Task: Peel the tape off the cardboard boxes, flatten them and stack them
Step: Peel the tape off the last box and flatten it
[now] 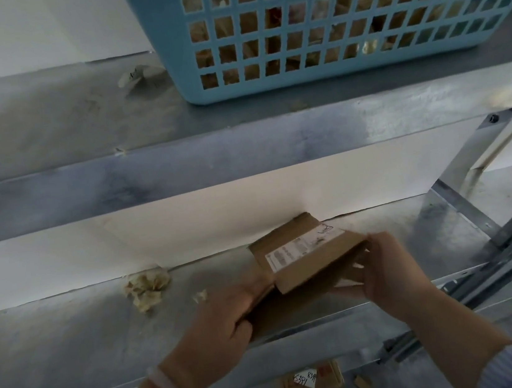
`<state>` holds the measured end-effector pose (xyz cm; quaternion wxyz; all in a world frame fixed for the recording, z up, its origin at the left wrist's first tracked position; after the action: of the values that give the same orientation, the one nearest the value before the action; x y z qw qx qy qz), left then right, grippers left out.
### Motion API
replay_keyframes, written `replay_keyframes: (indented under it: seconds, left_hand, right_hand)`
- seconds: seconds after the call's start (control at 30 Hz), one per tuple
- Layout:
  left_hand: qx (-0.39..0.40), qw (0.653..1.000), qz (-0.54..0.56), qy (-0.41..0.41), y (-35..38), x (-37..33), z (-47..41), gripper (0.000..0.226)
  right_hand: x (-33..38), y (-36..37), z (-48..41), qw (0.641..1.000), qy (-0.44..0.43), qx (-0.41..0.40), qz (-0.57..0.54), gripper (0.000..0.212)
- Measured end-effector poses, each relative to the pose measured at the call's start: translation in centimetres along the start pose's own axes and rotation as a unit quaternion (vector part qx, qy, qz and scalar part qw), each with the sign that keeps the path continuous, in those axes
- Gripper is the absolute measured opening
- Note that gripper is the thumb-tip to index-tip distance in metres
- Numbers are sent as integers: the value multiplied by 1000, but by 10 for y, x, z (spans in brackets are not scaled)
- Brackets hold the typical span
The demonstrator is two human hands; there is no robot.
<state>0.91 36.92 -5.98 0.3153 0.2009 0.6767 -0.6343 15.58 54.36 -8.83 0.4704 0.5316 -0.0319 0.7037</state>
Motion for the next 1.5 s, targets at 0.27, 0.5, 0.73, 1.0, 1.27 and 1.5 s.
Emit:
replay_keyframes:
  seconds: [0.27, 0.5, 0.73, 1.0, 1.27, 1.5]
  left_hand:
    - [92, 984, -130, 79, 48, 10, -1, 55]
    - [-3, 980, -181, 78, 60, 22, 6, 56]
    - [8, 975, -221, -38, 70, 59, -18, 61]
    - [-9, 966, -252, -52, 88, 76, -23, 61]
    - [-24, 964, -262, -36, 66, 96, -20, 59]
    - [-38, 963, -264, -29, 64, 92, -19, 57]
  right_hand:
    - [-46, -44, 0, 986, 97, -58, 123, 33]
    - [-72, -50, 8, 994, 96, -43, 4, 33]
    - [-84, -53, 0, 983, 117, -102, 101, 27]
    - [-44, -41, 3, 756, 37, -136, 639, 40]
    - [-51, 3, -35, 677, -66, -8, 733, 60]
    - [-40, -4, -63, 632, -54, -46, 772, 60]
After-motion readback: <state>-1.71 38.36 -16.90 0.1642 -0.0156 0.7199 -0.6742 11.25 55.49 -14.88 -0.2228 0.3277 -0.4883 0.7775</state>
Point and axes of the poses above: each hand's wrist, its own z-axis away from the middle knuckle, its own y-axis out of the palm, x = y × z, the point moved 9 cm from there along -z, towards the middle knuckle, and after that the axes turned 5 degrees about x, right-handed, at the moved point
